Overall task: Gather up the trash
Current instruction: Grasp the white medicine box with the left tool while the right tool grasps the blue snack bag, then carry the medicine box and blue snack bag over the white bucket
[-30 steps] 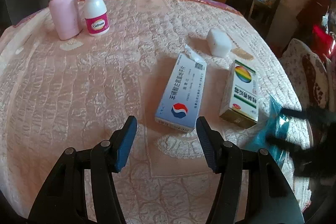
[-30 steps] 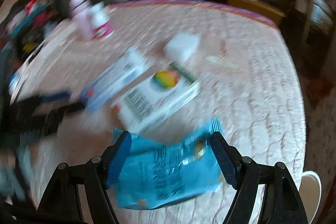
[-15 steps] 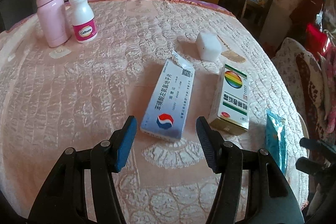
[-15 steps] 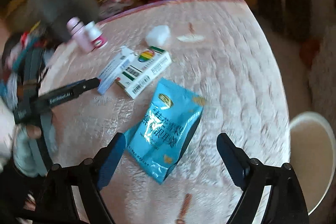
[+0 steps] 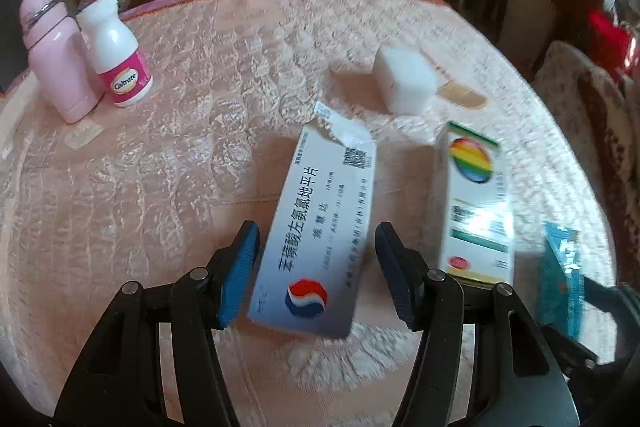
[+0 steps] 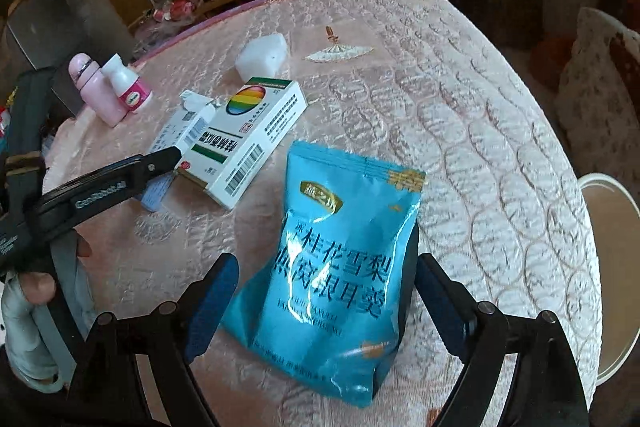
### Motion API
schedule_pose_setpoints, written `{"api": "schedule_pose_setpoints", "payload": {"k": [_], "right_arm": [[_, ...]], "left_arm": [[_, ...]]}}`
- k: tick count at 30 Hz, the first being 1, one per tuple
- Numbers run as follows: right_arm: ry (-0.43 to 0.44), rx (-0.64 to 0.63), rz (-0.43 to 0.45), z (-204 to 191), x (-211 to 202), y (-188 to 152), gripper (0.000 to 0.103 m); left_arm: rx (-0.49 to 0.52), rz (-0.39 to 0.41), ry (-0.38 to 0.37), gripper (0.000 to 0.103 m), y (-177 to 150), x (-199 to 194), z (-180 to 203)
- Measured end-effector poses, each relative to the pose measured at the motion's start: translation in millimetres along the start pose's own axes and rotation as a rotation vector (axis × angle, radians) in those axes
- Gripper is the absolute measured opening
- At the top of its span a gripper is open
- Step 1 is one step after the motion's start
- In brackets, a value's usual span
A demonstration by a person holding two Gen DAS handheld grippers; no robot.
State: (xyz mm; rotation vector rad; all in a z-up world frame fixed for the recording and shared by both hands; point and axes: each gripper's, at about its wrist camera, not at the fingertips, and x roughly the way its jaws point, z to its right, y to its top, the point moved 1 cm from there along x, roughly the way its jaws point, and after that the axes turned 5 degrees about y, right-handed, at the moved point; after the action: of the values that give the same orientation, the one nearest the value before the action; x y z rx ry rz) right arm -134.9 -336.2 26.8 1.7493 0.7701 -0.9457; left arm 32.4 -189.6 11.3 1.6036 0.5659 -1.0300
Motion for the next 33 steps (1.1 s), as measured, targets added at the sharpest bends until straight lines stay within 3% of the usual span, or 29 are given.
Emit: {"api": "schedule_pose_setpoints", "payload": {"k": [5,7,10,14,21,33], "right_arm": [[-0.026,-0.012,0.021,-2.8,5.6,4.3,0.088],[-0.047,-0.048,0.043,-7.9,8.5,1.9,0.088],[-0.068,-0.103,0.076,-9.9,7.4,-4.4,0.07],[-0.031,-0.103,0.073,-8.0,0.5,-2.1,0.06],[0.026,-0.101,0.113,-8.9,-25.4,-1.2,0.059],[0.038,-0.141,0.147,-19.2,-58.5,-15.3,0.059]], "left_arm": [[-0.004,0.015,0.012,0.057,-2.1,3.2,3.4],[-0.013,0.02,0.011,0.049,-5.6,-0.1,1.9],[-0.039,0.017,-0.006,0.046,-15.5,-9.3,-3.2],[-0.089,0.034,-0.015,0.046,-27.6,-31.1,-10.8],[-0.081,0.095,-0.012,0.046,-50.6,-74.1,-5.2],[-0.048,0.179,0.016,0.046,-78.6,-121.1,10.4]]}}
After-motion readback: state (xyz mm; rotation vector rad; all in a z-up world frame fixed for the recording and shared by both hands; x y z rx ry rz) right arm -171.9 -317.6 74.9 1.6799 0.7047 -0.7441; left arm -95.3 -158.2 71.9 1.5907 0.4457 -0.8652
